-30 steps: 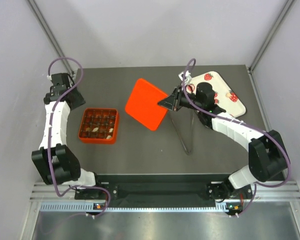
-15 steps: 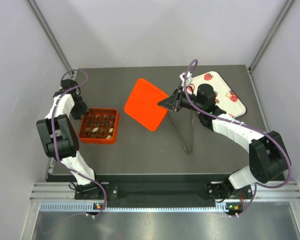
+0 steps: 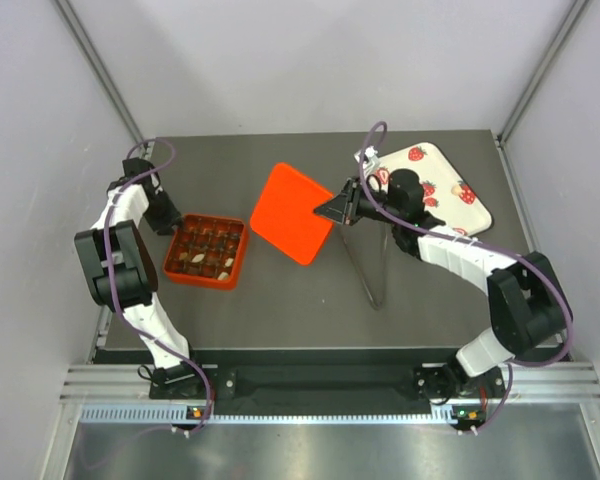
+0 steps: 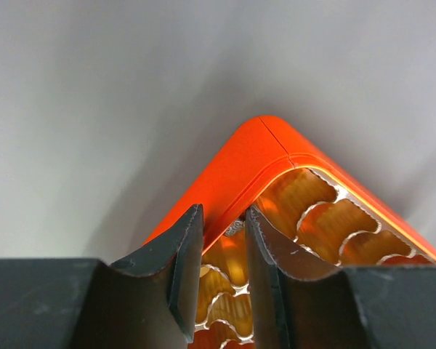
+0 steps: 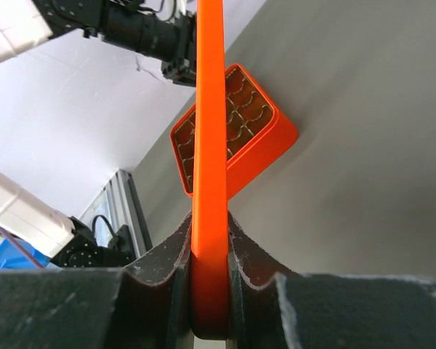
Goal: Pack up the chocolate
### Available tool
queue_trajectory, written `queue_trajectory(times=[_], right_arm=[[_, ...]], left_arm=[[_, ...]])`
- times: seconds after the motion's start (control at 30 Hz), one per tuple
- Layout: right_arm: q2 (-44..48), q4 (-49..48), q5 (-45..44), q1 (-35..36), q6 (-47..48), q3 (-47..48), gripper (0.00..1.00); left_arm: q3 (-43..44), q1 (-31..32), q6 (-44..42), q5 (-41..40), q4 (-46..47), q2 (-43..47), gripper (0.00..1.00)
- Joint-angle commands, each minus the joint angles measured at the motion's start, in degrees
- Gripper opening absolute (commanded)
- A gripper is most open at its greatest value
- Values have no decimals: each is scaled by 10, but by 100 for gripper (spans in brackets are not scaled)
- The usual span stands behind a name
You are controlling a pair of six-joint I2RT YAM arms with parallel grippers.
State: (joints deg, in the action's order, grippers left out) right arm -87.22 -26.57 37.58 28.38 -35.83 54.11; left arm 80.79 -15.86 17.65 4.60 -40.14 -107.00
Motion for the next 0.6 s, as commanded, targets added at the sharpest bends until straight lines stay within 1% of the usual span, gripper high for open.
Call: queue_trajectory(times=[0.0, 0.17, 0.23, 0.27, 0.3, 0.4, 0.43, 0.47, 0.53, 0.57], right_arm=[[-14, -45, 5, 14, -6, 35, 0], [-53, -41, 1, 38, -18, 67, 0], [-63, -41, 3, 47, -28, 85, 0], [-74, -43, 3, 55, -33, 91, 0], [-80, -45, 6, 60, -40, 98, 0], [-112, -56, 10, 78, -84, 136, 0], [-123, -66, 12, 83, -108, 144, 0], [-147, -69, 13, 95, -118, 155, 0], [-176, -67, 18, 106, -149, 194, 0], [-206, -68, 19, 118, -160, 207, 0]], left_arm=[[9, 1, 24, 66, 14, 2, 34], [4, 1, 39, 110, 19, 13, 34], [9, 1, 40, 115, 13, 23, 37], [23, 1, 39, 110, 8, 26, 39], [35, 0, 38, 104, 1, 29, 46], [92, 0, 38, 66, -40, 37, 54], [115, -1, 46, 53, -46, 41, 56], [121, -1, 50, 32, -49, 56, 56], [129, 0, 65, 14, -44, 74, 57], [125, -1, 70, 4, -30, 98, 56]])
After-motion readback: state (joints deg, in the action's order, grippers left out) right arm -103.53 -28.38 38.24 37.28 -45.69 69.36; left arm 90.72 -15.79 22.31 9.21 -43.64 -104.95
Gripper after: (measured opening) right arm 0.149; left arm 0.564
